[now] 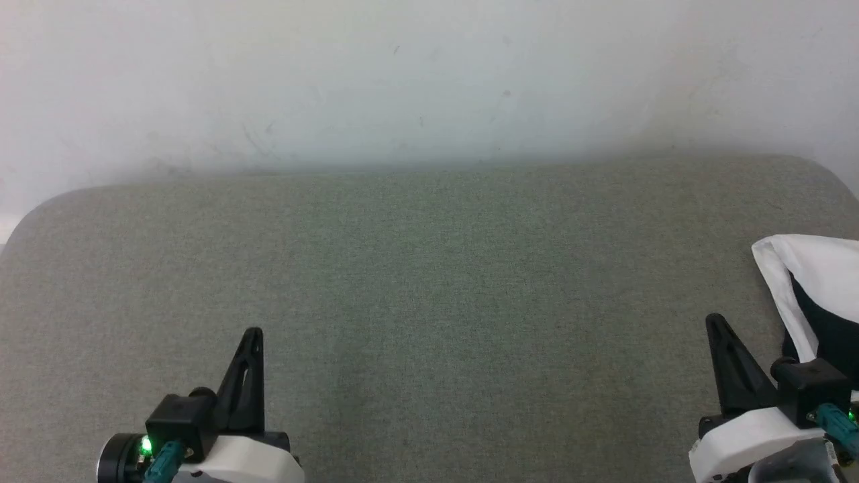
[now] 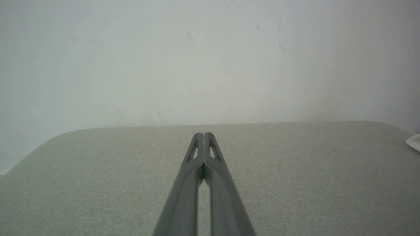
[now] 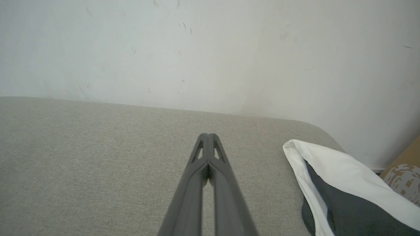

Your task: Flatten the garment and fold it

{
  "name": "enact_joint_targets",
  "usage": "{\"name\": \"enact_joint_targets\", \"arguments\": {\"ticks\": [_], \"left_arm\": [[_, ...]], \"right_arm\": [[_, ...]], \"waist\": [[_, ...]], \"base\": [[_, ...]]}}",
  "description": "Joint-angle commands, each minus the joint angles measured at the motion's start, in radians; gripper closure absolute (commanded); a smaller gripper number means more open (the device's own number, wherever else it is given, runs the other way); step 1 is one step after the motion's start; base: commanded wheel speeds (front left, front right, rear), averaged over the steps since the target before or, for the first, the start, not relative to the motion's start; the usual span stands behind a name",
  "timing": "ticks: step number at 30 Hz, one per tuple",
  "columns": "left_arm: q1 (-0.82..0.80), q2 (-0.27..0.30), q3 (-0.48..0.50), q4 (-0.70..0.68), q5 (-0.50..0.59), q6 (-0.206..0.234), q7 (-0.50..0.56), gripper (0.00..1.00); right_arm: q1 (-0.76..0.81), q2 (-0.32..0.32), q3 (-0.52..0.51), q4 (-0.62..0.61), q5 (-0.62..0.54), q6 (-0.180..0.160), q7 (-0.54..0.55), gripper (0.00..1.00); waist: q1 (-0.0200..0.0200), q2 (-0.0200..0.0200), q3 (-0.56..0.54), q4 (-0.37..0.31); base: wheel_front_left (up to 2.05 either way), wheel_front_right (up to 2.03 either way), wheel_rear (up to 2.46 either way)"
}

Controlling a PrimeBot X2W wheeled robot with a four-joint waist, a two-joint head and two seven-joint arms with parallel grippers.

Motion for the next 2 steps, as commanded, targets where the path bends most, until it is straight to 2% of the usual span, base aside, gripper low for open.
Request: {"name": "enact_joint_targets", "arguments": {"ticks": [1, 2], "left_arm": [[-0.023, -0.01, 0.011, 0.008, 0.017, -0.013, 0.007, 1.0], [-0.025, -0.012, 0.013, 0.01, 0.021, -0.015, 0.009, 1.0]], "right_arm": [[-0.018, 0.002, 0.006, 0.004, -0.003, -0.001, 0.004, 1.0], [-0.019, 0.002, 0.007, 0.005, -0.003, -0.001, 0.004, 1.0]], "waist": [[0.0, 0.0, 0.0, -0.001], [0.0, 0.0, 0.0, -0.001]], "base": [[0.0, 0.0, 0.0], [0.0, 0.0, 0.0]]}}
